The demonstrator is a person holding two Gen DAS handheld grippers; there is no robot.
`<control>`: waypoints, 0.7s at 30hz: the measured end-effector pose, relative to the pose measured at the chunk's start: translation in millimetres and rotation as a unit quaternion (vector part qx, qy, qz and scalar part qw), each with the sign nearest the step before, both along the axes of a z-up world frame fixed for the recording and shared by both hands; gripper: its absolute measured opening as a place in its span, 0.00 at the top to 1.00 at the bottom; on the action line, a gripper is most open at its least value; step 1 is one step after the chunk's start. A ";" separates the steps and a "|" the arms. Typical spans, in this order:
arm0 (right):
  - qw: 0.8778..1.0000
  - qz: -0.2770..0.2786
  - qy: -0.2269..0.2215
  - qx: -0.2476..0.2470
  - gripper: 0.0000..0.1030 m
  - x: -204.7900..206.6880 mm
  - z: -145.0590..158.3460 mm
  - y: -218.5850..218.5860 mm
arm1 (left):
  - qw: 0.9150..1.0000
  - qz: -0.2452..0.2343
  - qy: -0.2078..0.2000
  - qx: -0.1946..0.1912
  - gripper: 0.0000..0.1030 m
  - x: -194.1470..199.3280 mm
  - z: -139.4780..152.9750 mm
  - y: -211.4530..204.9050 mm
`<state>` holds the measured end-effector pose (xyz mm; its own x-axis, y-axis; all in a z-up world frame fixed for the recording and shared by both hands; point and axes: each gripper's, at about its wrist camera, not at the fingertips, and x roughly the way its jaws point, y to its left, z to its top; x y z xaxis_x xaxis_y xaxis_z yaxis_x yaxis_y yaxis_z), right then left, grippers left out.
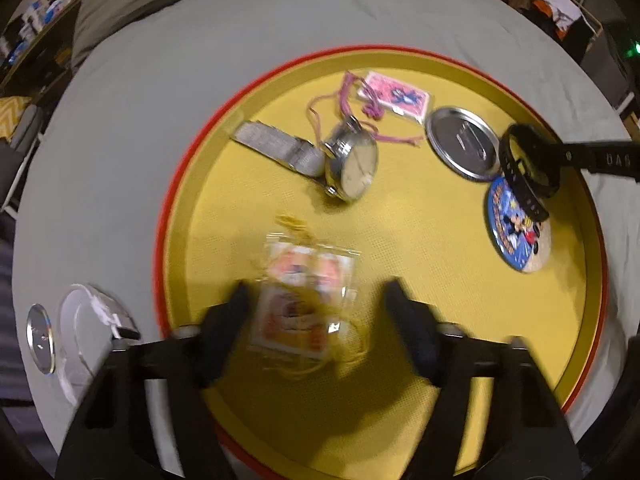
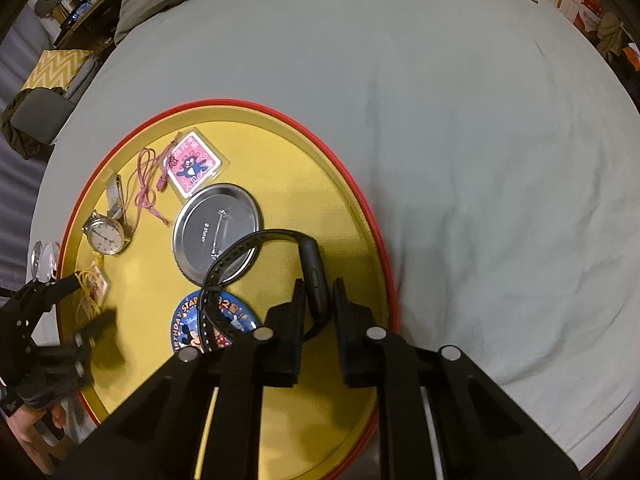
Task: Organize jewelry
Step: 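Grasp the yellow-string card badge with the left gripper while the right gripper grasps the black band, then carry the card badge with the left gripper while the right gripper carries the black band off the tray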
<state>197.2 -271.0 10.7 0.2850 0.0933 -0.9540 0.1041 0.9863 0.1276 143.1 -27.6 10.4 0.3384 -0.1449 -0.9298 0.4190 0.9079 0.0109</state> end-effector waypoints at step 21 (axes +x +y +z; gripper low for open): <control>0.999 -0.008 -0.048 0.010 0.87 -20.8 34.1 -1.1 | 0.997 0.031 -0.031 -0.062 0.96 6.1 40.7 23.4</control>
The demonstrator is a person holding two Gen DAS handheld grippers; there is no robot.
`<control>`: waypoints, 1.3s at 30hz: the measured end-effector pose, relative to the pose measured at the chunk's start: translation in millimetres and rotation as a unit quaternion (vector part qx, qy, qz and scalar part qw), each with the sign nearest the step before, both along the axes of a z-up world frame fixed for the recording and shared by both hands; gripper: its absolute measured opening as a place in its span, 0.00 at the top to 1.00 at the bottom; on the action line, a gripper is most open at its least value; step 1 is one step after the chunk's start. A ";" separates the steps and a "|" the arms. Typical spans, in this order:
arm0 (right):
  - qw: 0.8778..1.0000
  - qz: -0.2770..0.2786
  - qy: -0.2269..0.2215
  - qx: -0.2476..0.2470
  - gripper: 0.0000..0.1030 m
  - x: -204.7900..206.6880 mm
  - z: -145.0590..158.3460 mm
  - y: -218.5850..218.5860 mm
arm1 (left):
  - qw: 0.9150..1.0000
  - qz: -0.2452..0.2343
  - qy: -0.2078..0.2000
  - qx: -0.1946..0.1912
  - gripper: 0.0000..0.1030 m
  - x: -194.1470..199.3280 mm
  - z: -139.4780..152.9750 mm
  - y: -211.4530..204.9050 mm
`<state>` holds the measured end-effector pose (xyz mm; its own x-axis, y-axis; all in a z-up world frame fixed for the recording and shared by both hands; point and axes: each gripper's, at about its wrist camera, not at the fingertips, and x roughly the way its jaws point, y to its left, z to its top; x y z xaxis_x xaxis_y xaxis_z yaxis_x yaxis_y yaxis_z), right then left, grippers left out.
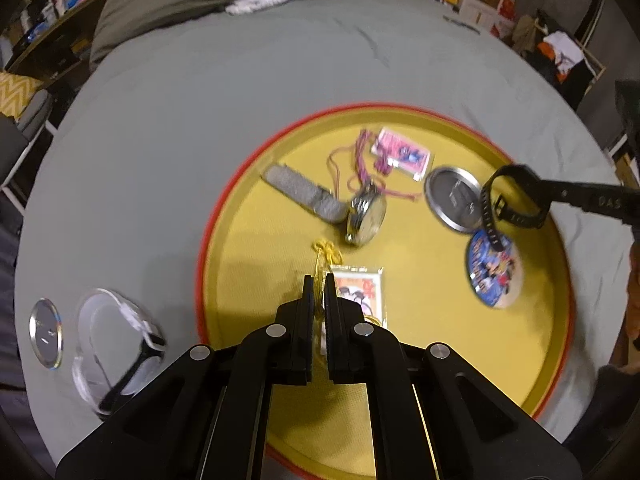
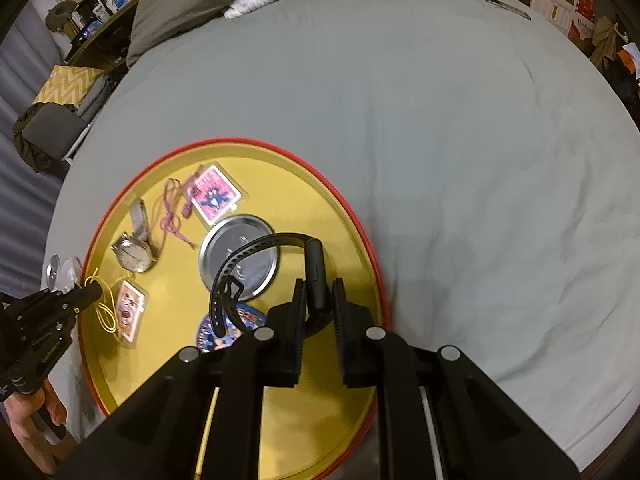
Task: Organize jewelry
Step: 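Carry the card badge with the left gripper while the right gripper carries the black band off the tray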
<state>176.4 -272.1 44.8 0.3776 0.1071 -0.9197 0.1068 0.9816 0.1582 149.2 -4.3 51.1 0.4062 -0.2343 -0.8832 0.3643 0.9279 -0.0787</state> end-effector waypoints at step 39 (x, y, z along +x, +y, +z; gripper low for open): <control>0.984 0.160 -0.081 0.013 0.87 1.7 80.2 213.2 | 0.991 0.057 -0.098 -0.072 0.98 -61.7 125.2 135.8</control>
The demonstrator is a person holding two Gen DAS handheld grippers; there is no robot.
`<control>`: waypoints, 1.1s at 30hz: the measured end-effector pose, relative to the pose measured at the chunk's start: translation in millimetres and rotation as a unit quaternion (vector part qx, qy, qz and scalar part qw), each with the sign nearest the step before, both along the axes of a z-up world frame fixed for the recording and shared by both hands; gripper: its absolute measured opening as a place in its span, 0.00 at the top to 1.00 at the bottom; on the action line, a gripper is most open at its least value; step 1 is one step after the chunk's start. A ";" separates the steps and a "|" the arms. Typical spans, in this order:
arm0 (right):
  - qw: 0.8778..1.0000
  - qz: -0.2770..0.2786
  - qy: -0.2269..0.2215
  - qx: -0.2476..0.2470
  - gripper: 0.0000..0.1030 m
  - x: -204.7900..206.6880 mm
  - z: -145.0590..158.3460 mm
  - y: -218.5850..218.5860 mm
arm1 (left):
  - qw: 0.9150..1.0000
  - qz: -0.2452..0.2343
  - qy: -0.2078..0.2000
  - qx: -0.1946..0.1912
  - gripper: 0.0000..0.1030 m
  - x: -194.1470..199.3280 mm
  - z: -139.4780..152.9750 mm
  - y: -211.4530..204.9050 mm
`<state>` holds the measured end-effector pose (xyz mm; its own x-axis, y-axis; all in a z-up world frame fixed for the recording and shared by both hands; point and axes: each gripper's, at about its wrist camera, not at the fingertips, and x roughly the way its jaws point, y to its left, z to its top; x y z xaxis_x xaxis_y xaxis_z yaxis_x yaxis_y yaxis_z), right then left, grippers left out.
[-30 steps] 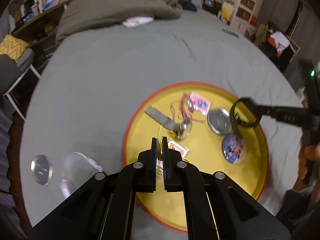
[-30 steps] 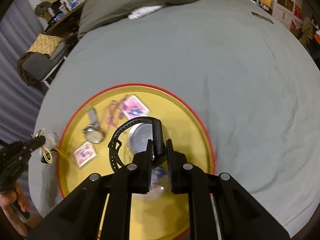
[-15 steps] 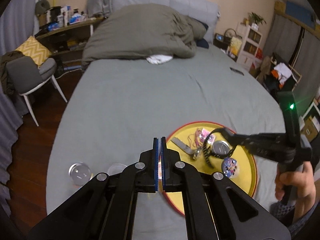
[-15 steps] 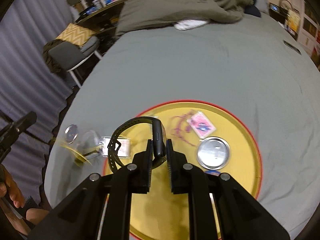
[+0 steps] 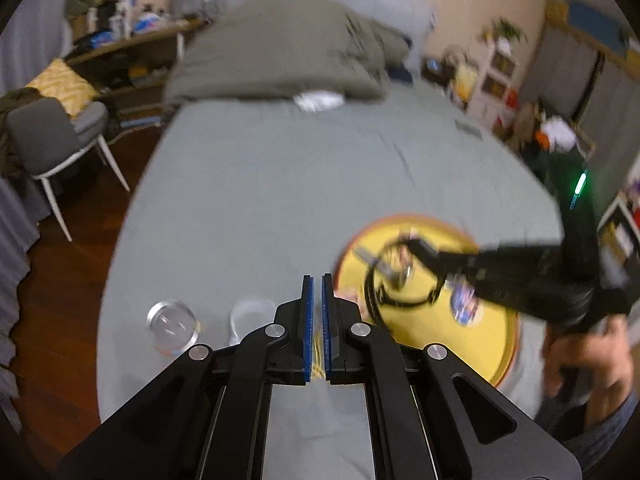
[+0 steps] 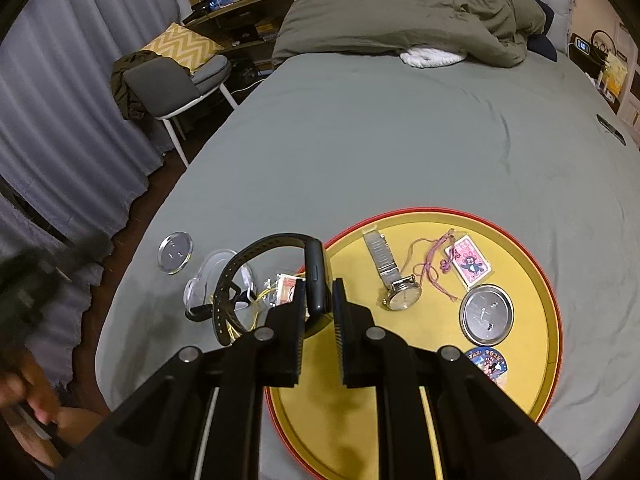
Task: Organize jewelry
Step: 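Carry the card badge with the left gripper while the right gripper carries the black band off the tray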
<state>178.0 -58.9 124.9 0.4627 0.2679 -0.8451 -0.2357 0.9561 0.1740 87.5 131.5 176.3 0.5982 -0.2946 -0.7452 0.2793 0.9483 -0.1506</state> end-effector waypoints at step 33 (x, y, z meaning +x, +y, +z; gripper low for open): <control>0.998 -0.056 0.005 0.022 0.87 10.8 -5.6 -67.0 | 0.994 -0.029 0.105 0.007 0.95 73.4 -122.4 -65.6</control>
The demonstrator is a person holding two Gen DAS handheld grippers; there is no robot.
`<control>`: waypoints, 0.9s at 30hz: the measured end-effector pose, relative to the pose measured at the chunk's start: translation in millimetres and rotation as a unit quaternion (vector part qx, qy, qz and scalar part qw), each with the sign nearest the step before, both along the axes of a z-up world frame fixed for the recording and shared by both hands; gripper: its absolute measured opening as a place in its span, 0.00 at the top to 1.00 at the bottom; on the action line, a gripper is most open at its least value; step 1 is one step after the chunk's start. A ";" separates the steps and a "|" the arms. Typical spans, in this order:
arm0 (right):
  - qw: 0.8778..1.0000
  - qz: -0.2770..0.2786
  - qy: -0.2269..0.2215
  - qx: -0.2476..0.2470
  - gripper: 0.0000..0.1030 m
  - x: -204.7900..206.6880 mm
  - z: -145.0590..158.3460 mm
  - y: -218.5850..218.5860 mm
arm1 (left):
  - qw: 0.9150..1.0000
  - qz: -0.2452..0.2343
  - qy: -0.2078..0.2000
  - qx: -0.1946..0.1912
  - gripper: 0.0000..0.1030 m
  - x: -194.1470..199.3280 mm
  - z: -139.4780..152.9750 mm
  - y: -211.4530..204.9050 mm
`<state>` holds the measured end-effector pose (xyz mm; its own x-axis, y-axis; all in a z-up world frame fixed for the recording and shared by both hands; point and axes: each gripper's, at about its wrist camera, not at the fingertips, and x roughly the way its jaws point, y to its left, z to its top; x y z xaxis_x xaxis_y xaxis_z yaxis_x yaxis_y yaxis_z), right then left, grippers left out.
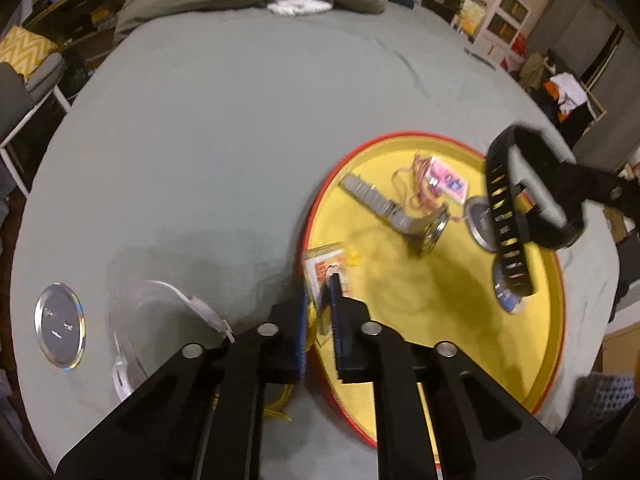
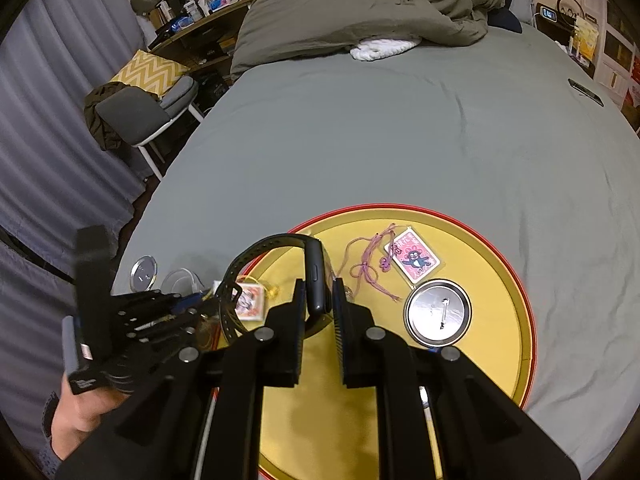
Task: Organize jewelry
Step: 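Carry the card badge with the left gripper while the right gripper carries the black band off the tray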
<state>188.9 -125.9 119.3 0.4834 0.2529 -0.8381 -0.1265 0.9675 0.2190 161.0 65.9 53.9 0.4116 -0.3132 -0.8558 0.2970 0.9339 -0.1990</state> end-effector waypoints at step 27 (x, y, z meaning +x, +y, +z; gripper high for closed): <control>0.994 0.106 0.015 -0.002 0.87 -21.4 -2.0 102.5 | 0.992 0.094 -0.084 -0.010 0.96 -96.9 84.8 134.8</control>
<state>167.5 -23.4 117.3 0.3946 0.3431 -0.8524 -0.3208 0.9207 0.2221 64.0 200.7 138.6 0.6009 -0.2340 -0.7643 0.1488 0.9722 -0.1807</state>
